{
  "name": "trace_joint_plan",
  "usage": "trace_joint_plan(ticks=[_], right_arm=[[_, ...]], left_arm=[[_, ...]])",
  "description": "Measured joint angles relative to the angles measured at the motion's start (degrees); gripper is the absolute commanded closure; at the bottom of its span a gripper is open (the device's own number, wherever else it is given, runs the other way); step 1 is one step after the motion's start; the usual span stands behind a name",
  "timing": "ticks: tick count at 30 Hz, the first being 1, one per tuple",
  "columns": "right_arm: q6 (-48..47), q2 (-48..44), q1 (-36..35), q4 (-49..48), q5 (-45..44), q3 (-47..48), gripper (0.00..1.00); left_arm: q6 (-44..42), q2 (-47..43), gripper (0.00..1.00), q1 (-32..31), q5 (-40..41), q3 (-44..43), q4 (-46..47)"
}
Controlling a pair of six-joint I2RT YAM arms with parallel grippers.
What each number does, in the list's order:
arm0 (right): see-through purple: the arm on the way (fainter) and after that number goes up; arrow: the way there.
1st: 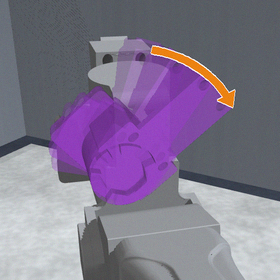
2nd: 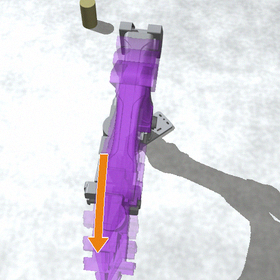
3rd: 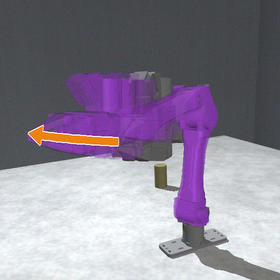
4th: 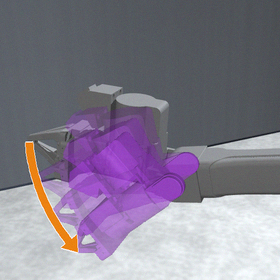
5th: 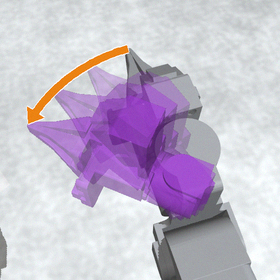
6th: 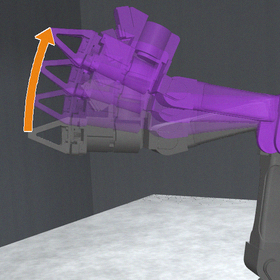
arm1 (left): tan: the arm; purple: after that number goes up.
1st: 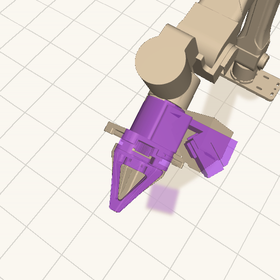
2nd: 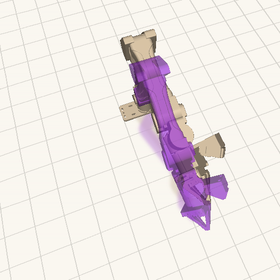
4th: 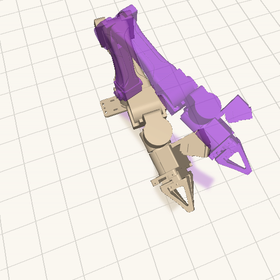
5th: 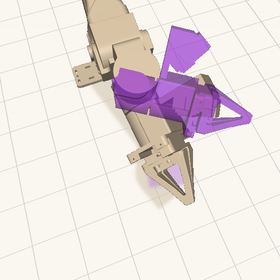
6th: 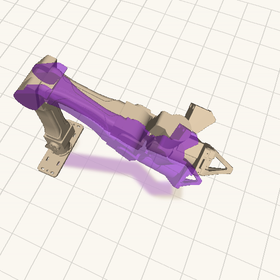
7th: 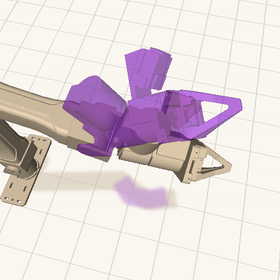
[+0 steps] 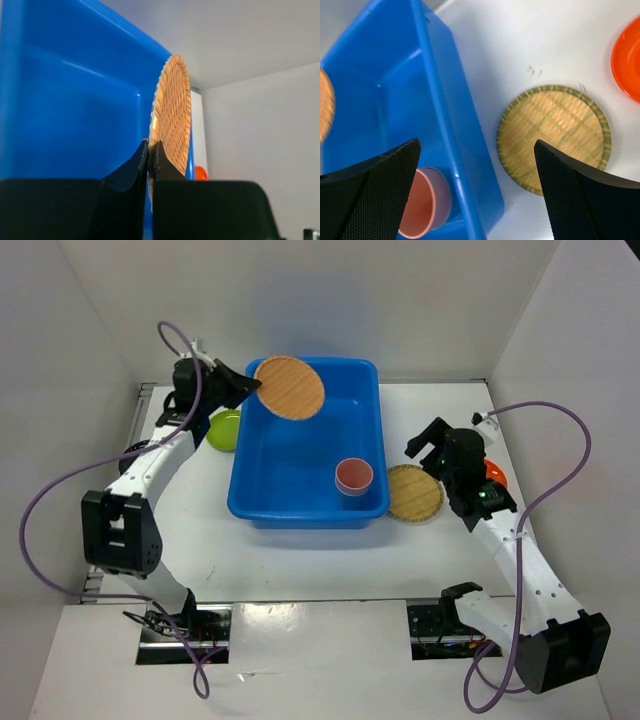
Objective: Place the mixed dishes into the plastic bin
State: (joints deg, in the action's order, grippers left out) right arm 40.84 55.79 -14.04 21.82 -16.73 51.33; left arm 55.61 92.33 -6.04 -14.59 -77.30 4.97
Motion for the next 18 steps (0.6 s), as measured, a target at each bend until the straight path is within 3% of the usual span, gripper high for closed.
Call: trace_joint_plan(ticks=[5, 10, 18], right_arm=[[1.53, -0.17, 0.0, 0.02, 0.02, -2.73, 0.01], [3.26, -4.5, 0.0, 0.39, -1.46, -5.27, 0.01], [7.26, -9.38, 0.0, 0.81, -3.74, -6.86, 0.01]], left_arm=[[3.76, 8.87, 1.0, -4.9, 6.6, -5.49, 3.61], [9.92, 15.89, 1.0, -8.92, 16.22, -5.68, 5.14], [18.51, 25.81, 1.0, -16.17, 31.04, -9.51, 2.8]])
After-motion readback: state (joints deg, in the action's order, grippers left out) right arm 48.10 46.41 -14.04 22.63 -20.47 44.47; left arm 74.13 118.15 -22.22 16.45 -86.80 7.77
